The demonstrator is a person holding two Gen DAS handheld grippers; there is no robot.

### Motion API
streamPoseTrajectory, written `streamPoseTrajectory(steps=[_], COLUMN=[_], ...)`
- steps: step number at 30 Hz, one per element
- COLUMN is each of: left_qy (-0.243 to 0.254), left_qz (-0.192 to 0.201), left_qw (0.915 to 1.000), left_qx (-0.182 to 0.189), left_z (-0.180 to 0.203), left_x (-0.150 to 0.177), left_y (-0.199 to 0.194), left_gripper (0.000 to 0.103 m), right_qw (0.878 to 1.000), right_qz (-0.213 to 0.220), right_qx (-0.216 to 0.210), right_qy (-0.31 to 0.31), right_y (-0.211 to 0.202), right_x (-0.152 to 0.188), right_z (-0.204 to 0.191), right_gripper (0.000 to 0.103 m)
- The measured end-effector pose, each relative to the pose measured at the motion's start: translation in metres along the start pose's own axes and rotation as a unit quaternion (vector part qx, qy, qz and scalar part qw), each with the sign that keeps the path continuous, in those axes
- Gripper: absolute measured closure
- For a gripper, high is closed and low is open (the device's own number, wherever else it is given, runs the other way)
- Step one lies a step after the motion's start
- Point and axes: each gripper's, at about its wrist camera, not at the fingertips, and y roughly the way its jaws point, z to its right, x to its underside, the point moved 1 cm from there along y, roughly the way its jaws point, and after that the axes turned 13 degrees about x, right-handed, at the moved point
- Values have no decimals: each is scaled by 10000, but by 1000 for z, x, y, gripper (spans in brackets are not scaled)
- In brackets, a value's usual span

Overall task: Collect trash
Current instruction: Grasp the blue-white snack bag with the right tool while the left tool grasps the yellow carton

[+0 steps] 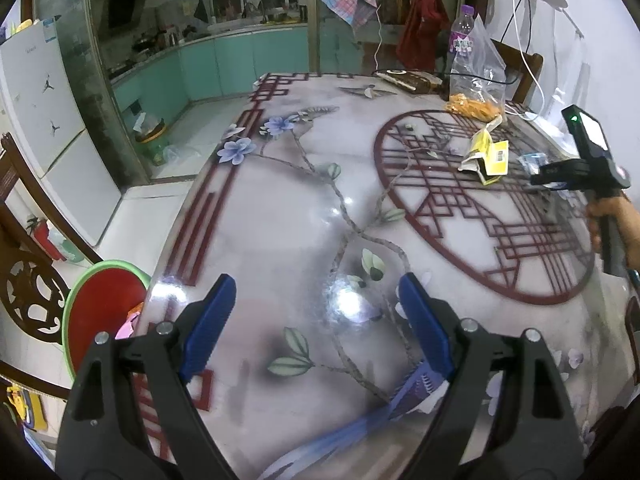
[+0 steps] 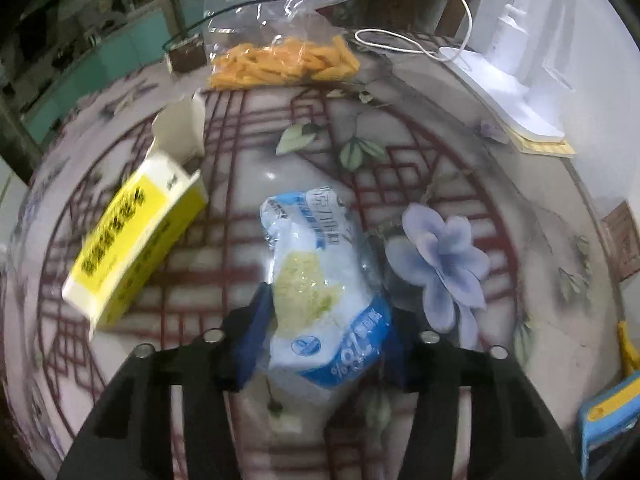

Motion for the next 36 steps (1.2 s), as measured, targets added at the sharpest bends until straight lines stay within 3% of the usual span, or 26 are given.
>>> streamPoseTrajectory(steps=[6, 8, 11, 13, 16, 20, 26, 30, 32, 33, 36], left_qy=[72, 153, 325, 472, 781, 984, 934, 950, 902, 875, 913], left_qz=[-118, -179, -252, -255, -224, -330, -443, -379, -377, -446, -654], left_qw=[9999, 9997, 9991, 9985, 9964, 9942, 9942, 9938, 9937, 9933, 9929], left_qx=[-61, -66, -61, -64, -238, -288, 308, 429, 546, 611, 387], left_z=[4, 8, 16, 22, 32, 52, 121, 165, 182, 192, 206], left_x=[6, 10, 16, 21, 26, 24, -34, -87, -109, -122, -140], left_y=[6, 9, 10, 11, 16, 28, 82, 120, 137, 152, 181], left_gripper=[22, 22, 22, 22, 22, 22, 22, 21, 10, 9, 9], right_qw=[9983, 9960, 9833, 9794, 9818, 9777, 9734, 9734, 9702, 9689, 9682], right_qz=[-263, -530, -905, -676, -166, -129, -147, -43, 85, 130, 192], right_qx=[-420, -641, -1540, -1803, -1780, -1983, -2043, -1986, -2044, -2062, -2078], right_qy=[-318, -329, 346, 614, 641, 677, 1032, 1138, 1295, 1359, 1379], right_y=[-31, -42, -64, -87, -116, -113, -100, -100, -102, -102, -103], right_x=[61, 86, 112, 118, 124, 119, 101, 90, 85, 83, 81], right_z=[6, 12, 36, 49, 58, 62, 81, 96, 106, 110, 115], right_gripper=[80, 80, 80, 80, 80, 80, 80, 79, 78, 78, 78])
